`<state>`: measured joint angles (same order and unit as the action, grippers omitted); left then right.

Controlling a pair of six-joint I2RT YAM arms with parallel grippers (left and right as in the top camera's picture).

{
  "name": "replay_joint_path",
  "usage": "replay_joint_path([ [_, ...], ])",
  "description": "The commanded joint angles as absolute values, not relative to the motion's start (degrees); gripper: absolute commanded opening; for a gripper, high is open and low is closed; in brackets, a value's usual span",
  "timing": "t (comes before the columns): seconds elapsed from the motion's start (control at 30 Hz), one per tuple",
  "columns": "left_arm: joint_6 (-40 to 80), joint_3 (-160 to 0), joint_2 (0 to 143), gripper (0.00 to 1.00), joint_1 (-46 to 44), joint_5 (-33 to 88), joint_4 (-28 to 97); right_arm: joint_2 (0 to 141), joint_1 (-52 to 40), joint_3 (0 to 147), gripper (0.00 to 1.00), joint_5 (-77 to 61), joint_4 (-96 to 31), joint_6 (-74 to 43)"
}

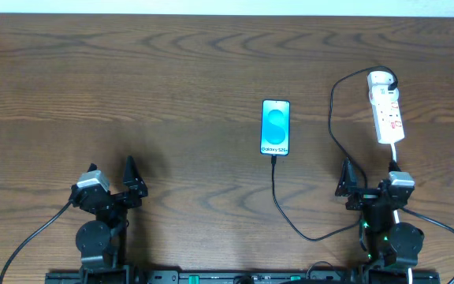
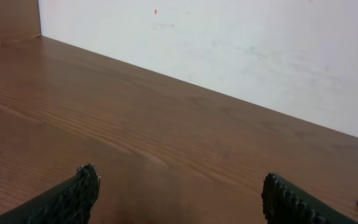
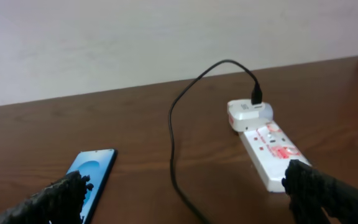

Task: Plug charger to phone and switch on socket

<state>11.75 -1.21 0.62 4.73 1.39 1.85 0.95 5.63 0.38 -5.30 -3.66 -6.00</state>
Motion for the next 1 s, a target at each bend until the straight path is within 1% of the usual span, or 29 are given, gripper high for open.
replay_joint_path([
  [0.0,11.0,-0.2,0.2,0.86,5.0,0.8,4.0,0.3,6.1,0.3,0.99,-4.2,-4.1,-2.0],
  [0.2,11.0,-0.2,0.2,0.86,5.0,0.8,4.0,0.3,5.4,0.3,0.99,-3.4,-4.1,-2.0],
  [0.37,11.0,-0.2,0.2,0.86,5.0,0.8,4.0,0.3,2.9,0.3,0.99,-3.1,-4.3,3.1],
  [0.57,11.0,-0.2,0.2,0.86,5.0,0.8,4.0,0.3,2.5,0.3,0.99,-3.0,-4.3,3.2],
  [0.73,11.0,-0.2,0.2,0.86,5.0,0.8,4.0,0.3,2.5,0.3,0.99,-3.4,-4.3,1.5],
  [0.83,11.0,-0.2,0.2,0.86,5.0,0.8,4.0,0.3,2.5,0.3,0.99,-4.4,-4.1,-2.9],
  [0.97,11.0,-0.2,0.2,0.86,5.0,0.8,4.0,0.3,2.6,0.3,0.99,-4.2,-4.1,-4.2],
])
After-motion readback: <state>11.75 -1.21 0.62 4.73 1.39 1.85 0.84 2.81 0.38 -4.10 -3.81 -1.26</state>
